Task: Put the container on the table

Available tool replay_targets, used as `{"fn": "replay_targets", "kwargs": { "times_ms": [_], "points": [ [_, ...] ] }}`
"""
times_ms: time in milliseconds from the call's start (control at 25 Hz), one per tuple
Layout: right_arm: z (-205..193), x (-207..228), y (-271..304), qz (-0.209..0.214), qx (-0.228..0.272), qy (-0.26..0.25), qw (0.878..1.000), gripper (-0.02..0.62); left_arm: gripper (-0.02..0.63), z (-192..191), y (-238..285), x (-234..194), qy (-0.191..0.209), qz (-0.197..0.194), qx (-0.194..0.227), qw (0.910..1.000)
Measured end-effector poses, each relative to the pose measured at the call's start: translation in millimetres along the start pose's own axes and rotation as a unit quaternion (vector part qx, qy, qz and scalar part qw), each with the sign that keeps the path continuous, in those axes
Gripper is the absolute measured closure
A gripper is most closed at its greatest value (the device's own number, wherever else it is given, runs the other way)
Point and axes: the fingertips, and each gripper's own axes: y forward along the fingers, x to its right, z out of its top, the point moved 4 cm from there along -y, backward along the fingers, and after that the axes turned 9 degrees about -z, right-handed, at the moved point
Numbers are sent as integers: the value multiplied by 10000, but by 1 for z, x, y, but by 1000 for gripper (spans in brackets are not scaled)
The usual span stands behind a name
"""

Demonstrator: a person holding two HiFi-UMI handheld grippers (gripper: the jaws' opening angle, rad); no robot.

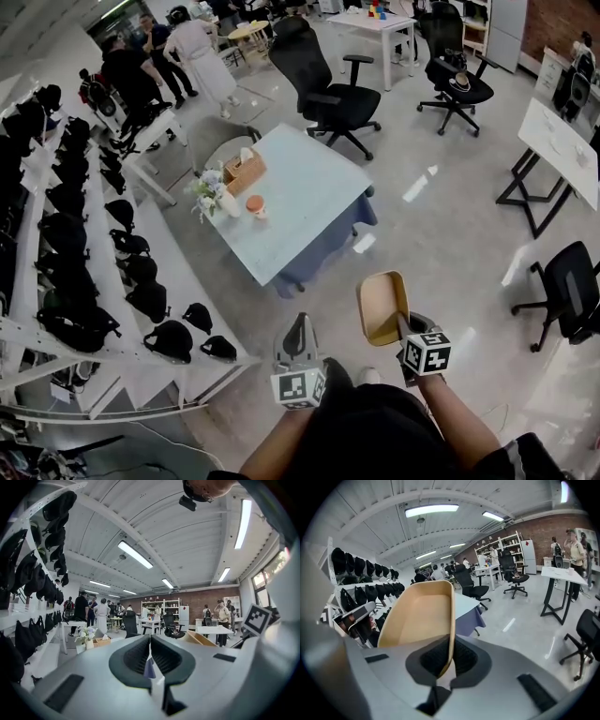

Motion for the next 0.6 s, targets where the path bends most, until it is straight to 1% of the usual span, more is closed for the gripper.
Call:
{"fn": "replay_targets", "kwargs": {
  "times_ms": [120,360,480,600],
  "points": [
    [-3,8,1,-13,-47,23,10000,595,592,-3,2,5,33,-40,-95,9999],
    [3,20,12,0,-87,138,9999,595,592,-4,27,5,15,-113,-107,9999],
    [12,28,19,-11,-105,109,9999,595,592,-8,47,8,14,-227,-147,9996],
    [19,36,32,8,-181,24,9998,595,592,-11,72,3,-88,-298,-192,9993]
  ]
}}
